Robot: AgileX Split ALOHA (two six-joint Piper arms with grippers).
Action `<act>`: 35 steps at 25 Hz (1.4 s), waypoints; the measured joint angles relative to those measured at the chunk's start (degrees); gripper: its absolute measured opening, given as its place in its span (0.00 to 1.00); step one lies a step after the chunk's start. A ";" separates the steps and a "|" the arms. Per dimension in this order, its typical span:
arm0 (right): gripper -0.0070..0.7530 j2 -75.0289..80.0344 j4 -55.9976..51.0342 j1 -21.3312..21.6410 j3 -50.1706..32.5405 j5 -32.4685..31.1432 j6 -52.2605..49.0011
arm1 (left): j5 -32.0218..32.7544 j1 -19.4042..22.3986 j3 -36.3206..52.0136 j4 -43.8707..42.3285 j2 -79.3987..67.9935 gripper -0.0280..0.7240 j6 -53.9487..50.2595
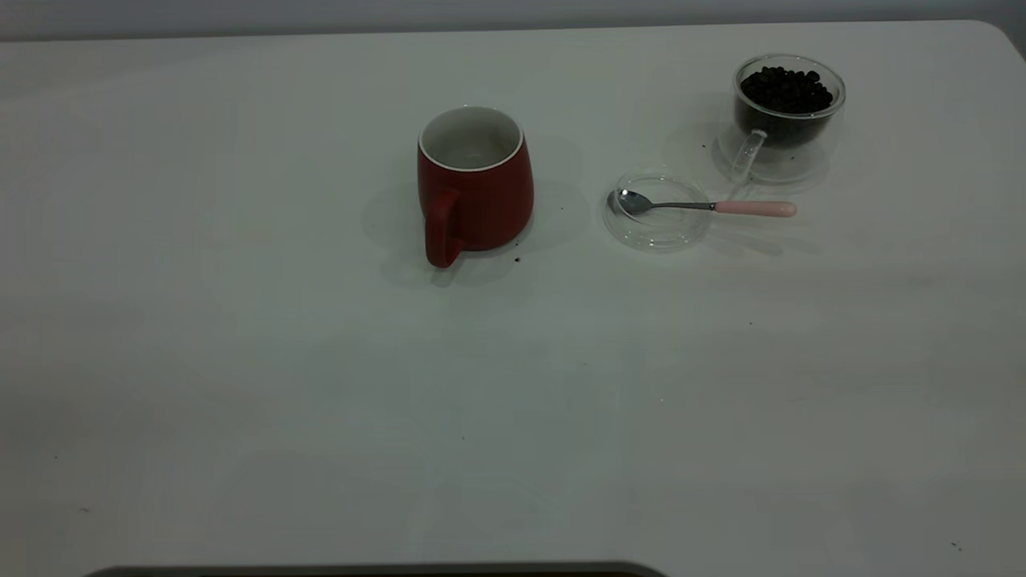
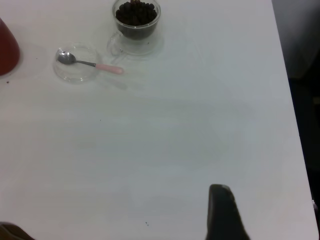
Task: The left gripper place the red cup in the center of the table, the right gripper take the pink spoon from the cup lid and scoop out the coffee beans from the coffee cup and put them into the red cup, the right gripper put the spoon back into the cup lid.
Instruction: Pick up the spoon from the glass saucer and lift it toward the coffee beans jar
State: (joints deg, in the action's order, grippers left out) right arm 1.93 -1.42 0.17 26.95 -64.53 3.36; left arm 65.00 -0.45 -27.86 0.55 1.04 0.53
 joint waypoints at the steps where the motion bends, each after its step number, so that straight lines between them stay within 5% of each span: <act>1: 0.65 0.00 0.00 0.00 0.00 0.00 0.00 | 0.00 0.00 0.00 0.00 0.00 0.79 0.00; 28: 0.65 0.00 1.72 0.00 0.32 0.62 -0.20 | 0.00 0.00 0.00 0.00 0.00 0.79 0.05; 35: 0.81 14.52 1.42 0.00 9.67 5.23 -0.84 | 0.00 0.00 0.00 0.00 0.00 0.79 0.05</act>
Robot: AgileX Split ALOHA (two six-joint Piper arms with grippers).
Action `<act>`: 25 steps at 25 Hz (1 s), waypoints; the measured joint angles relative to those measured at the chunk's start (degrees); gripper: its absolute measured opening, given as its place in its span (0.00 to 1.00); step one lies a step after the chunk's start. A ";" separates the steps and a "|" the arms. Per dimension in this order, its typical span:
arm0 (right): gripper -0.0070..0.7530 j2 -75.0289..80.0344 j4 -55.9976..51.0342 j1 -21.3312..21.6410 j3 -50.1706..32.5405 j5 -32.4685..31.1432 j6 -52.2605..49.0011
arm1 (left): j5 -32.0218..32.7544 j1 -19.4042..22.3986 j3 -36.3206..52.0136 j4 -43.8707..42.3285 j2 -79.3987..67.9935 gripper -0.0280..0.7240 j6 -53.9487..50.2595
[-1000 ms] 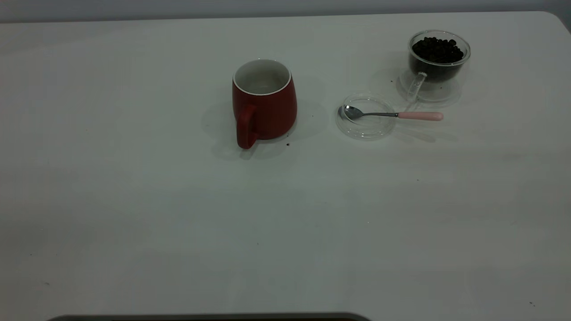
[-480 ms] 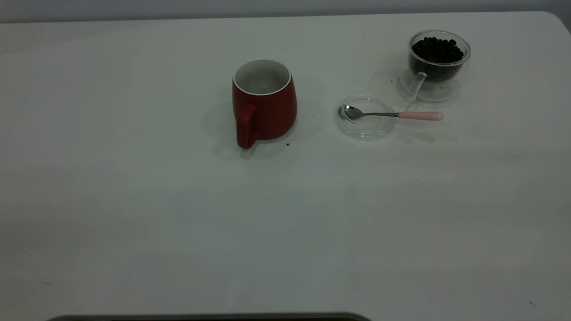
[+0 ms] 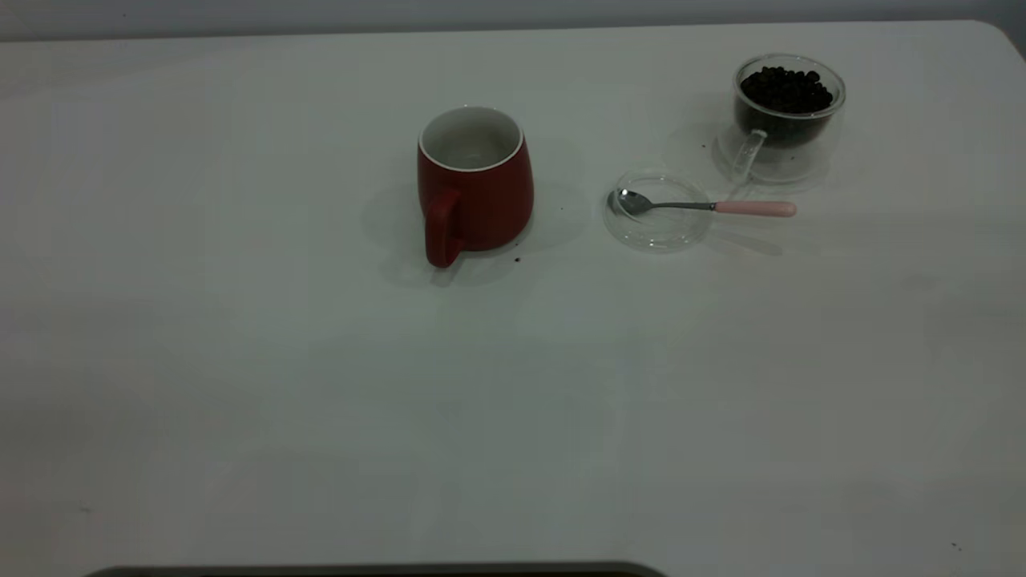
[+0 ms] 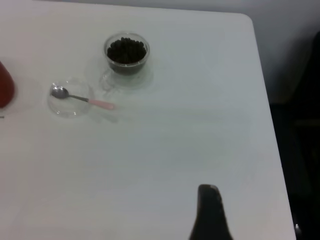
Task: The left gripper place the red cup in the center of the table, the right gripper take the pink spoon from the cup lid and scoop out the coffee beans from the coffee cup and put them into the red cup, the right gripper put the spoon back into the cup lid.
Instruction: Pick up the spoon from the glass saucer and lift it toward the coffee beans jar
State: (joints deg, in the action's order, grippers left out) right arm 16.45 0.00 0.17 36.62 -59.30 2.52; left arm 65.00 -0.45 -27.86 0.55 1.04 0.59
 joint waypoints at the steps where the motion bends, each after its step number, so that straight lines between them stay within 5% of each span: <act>1: 0.83 3.10 -0.76 0.00 1.70 0.44 -0.05 | 0.00 0.00 0.00 0.00 0.00 0.79 0.00; 18: 0.87 58.72 -22.04 0.00 22.09 7.39 5.08 | 0.00 0.00 0.00 0.00 0.00 0.79 -0.06; 25: 0.87 71.88 -36.78 5.29 23.20 8.11 13.57 | 0.00 0.00 0.00 0.00 0.00 0.79 -0.06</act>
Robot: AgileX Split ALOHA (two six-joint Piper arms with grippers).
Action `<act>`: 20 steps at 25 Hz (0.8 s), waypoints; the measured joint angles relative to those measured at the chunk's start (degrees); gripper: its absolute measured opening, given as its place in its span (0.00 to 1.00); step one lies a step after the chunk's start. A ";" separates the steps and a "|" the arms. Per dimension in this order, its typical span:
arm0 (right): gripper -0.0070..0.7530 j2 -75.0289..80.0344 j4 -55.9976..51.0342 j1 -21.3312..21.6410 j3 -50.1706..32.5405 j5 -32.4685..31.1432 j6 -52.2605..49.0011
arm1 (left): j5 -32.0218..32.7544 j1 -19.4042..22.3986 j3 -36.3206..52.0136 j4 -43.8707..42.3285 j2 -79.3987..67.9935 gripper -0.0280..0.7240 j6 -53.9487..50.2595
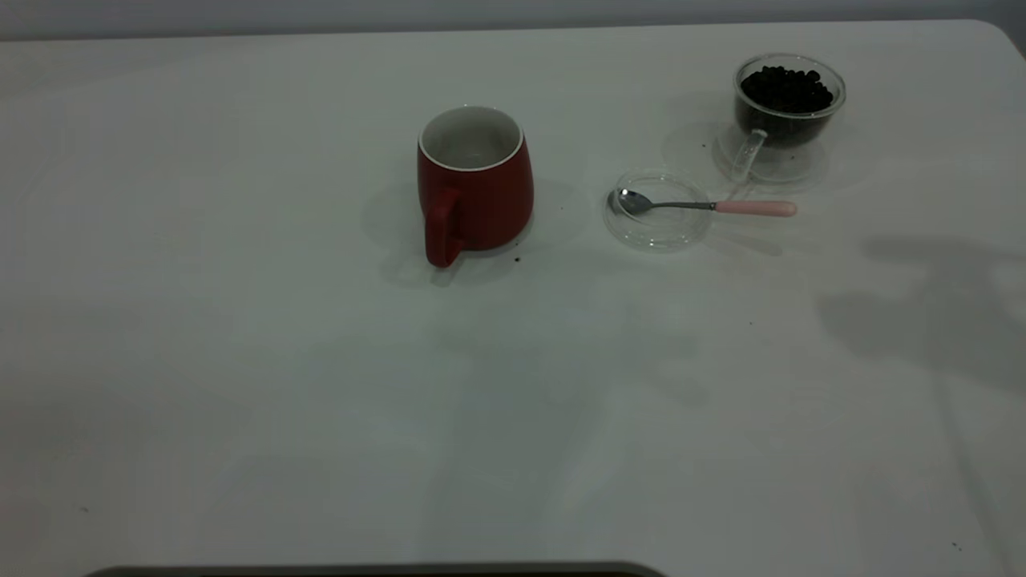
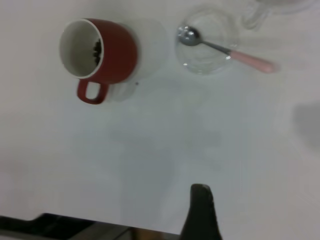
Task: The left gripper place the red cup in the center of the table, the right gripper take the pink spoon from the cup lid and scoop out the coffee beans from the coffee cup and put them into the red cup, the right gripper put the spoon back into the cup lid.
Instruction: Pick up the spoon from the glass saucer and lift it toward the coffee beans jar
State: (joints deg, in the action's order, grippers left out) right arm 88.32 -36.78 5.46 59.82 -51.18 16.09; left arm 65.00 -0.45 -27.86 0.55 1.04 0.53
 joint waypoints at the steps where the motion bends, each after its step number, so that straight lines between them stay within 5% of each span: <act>1: 0.87 1.49 -2.33 0.96 0.00 -0.08 2.10 | 0.00 0.00 0.00 0.00 0.00 0.79 0.00; 14: 0.87 19.77 -30.47 2.80 -5.55 6.56 23.72 | 0.00 0.00 0.00 0.00 0.00 0.79 0.00; 20: 0.87 24.52 -53.54 2.80 -13.90 11.03 44.90 | 0.00 0.00 0.00 0.00 0.00 0.79 0.00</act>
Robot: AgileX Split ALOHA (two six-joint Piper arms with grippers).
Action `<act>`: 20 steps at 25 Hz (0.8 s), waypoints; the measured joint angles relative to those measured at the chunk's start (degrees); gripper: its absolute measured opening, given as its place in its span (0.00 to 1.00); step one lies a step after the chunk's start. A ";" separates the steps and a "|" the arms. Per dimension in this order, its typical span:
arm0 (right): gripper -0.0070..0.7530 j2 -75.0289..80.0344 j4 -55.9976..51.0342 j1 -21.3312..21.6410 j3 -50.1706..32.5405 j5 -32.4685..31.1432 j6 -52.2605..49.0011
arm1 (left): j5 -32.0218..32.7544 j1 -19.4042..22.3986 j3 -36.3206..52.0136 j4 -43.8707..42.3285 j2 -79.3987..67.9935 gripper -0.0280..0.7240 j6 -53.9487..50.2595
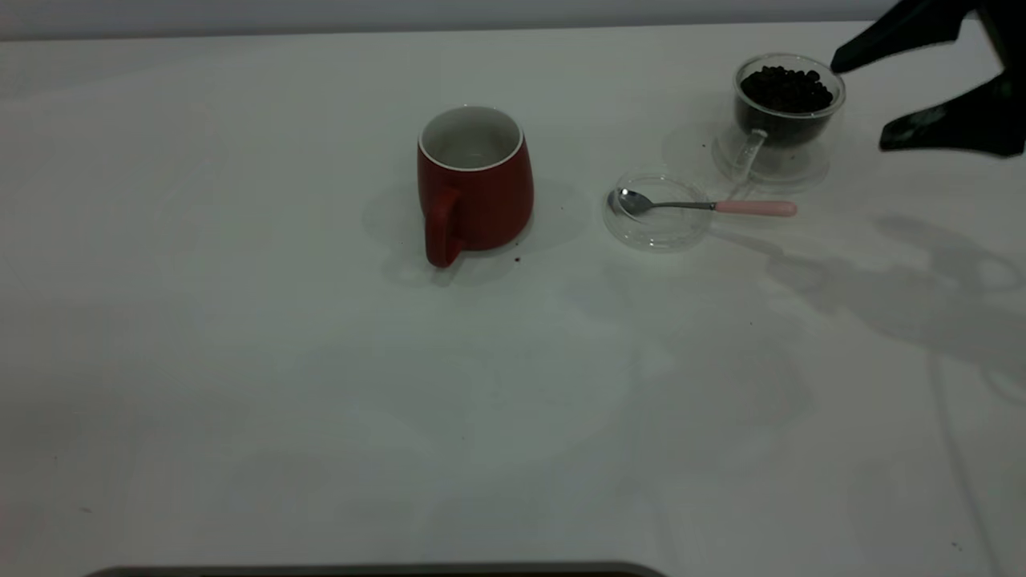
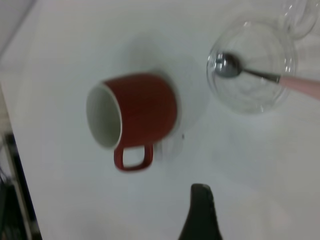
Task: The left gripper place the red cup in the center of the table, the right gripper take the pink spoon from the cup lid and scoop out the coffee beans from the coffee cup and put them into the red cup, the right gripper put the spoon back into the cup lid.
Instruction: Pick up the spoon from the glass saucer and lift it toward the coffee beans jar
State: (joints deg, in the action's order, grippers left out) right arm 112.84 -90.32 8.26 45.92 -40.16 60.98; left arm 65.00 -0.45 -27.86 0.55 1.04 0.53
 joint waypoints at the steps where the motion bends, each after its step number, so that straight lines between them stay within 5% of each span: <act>1: 0.87 1.18 -2.96 0.00 -0.85 0.00 2.72 | 0.00 0.00 0.00 0.00 0.00 0.79 0.05; 7: 0.87 7.95 -11.98 0.00 -2.15 -1.42 12.09 | 0.00 0.00 0.00 0.00 0.00 0.79 0.05; 20: 0.84 18.32 -12.59 0.00 4.21 -1.28 13.95 | 0.00 0.00 0.00 0.00 0.00 0.79 0.05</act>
State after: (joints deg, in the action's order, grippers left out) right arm 131.16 -102.91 8.26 50.13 -41.43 74.93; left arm 65.00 -0.45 -27.86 0.55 1.04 0.58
